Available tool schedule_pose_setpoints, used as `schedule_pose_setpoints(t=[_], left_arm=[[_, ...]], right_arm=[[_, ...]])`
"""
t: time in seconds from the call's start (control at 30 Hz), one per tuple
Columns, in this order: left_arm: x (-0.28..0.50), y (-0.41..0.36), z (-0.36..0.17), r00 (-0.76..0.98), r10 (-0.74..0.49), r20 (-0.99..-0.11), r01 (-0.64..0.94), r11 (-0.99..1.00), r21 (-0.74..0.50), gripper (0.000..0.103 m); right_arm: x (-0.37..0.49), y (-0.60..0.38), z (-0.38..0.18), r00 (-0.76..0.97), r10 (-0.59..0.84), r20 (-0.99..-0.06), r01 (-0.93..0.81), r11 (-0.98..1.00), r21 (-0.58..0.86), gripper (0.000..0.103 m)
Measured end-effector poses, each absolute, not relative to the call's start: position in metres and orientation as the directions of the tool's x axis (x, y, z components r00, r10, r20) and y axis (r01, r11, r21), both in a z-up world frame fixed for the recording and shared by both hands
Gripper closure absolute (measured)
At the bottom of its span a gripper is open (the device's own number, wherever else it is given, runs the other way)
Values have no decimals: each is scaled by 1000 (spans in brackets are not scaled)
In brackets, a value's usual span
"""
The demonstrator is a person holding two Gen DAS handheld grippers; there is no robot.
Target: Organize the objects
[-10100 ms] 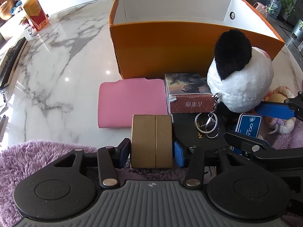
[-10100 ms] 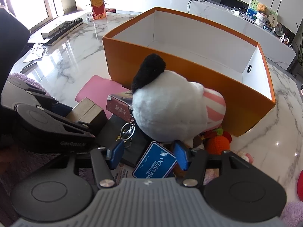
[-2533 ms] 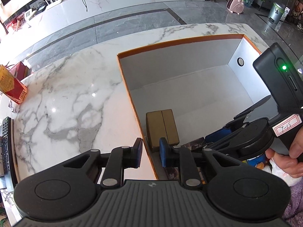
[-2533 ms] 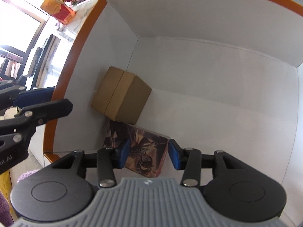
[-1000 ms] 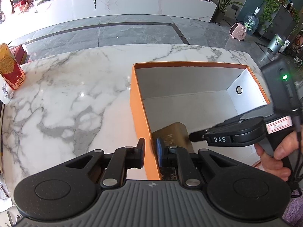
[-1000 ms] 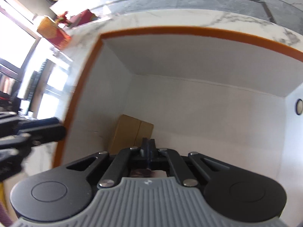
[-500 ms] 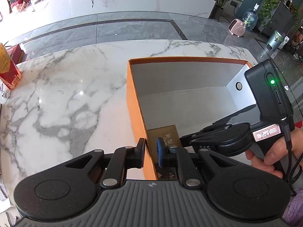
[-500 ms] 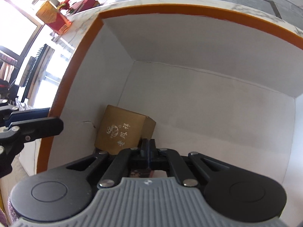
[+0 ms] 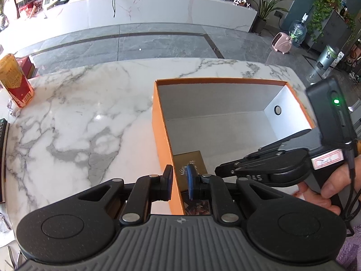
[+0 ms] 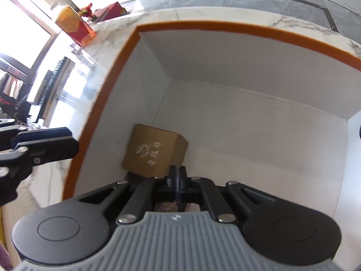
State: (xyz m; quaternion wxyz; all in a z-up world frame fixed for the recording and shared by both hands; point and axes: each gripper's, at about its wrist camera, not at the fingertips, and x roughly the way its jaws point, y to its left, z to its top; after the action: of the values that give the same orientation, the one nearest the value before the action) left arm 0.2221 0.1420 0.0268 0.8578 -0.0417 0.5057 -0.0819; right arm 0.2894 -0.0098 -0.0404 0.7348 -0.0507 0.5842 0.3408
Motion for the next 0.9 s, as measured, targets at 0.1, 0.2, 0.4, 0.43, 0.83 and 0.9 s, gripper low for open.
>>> schedule_pose_setpoints(t=[0.1,0.2,0.4,0.43,0.83,0.9], left_arm=[[200,139,41,508,-172,-844,107,985,-136,87],[174,133,51,526,-192,-829,126,981,-148,83],[132,114,32,485,-264,-834,125,964,-233,62],[127,111,25,474,-275,-837,118,961,-249,61],[100,94,-51,387,-292,-875,-58,939,-339,37],[99,95,-58,381,-287,-879,-92,934,-345,32]], right_arm=[[269,-27,-17,130,477,-869,-584,745,322,97],[244,-48,5,174,521,-836,-597,731,331,91],[190,-88,28,238,580,-779,-587,725,361,81],[181,-93,27,245,577,-779,-583,730,357,81],[102,-108,-35,279,460,-843,-617,759,210,81],[98,-108,-42,273,437,-857,-617,763,192,86]])
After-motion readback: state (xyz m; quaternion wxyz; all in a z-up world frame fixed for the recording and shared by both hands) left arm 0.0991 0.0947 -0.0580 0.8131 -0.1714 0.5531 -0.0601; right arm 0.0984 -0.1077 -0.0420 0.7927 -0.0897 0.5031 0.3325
